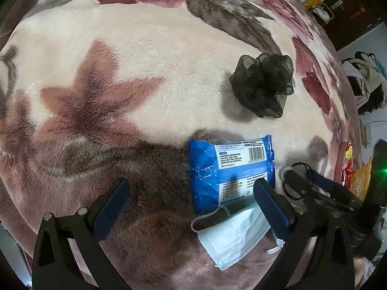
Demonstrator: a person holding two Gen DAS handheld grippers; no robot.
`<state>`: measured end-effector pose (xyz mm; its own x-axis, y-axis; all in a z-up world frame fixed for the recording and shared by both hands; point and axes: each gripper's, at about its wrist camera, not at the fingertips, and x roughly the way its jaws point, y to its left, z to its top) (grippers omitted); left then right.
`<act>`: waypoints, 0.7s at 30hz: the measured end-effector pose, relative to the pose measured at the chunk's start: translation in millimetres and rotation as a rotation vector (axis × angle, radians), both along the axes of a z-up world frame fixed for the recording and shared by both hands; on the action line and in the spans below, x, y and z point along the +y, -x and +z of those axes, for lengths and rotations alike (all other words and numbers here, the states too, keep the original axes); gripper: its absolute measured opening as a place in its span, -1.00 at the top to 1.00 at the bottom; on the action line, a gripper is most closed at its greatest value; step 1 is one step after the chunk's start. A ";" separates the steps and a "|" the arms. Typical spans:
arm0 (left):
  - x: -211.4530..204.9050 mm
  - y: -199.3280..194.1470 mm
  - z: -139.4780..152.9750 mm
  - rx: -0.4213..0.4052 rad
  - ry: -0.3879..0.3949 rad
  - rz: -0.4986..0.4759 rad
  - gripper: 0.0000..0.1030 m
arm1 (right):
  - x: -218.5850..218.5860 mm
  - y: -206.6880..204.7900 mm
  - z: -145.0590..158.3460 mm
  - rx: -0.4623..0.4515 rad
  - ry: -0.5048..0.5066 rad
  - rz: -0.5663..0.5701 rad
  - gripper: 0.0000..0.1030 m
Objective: Organize soft objects
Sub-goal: 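Grasp the black pearl hair tie with the right tool while the left tool grasps the blue wipes packet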
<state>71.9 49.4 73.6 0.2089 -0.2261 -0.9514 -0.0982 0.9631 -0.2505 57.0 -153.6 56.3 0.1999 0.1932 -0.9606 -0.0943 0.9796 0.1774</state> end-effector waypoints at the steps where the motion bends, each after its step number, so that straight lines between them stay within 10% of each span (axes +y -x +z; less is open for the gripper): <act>1: 0.5 -0.8 -1.5 0.003 0.003 0.002 -0.99 | 3.2 -0.2 -4.7 0.012 0.000 0.014 0.22; 4: 1.5 -3.4 -6.1 0.013 0.013 0.006 -0.99 | 8.2 1.8 -7.2 0.002 0.011 0.049 0.52; 21: -74.1 -13.3 -26.7 0.068 -0.053 -0.083 -0.99 | -43.7 19.2 17.3 -0.061 -0.038 -0.036 0.52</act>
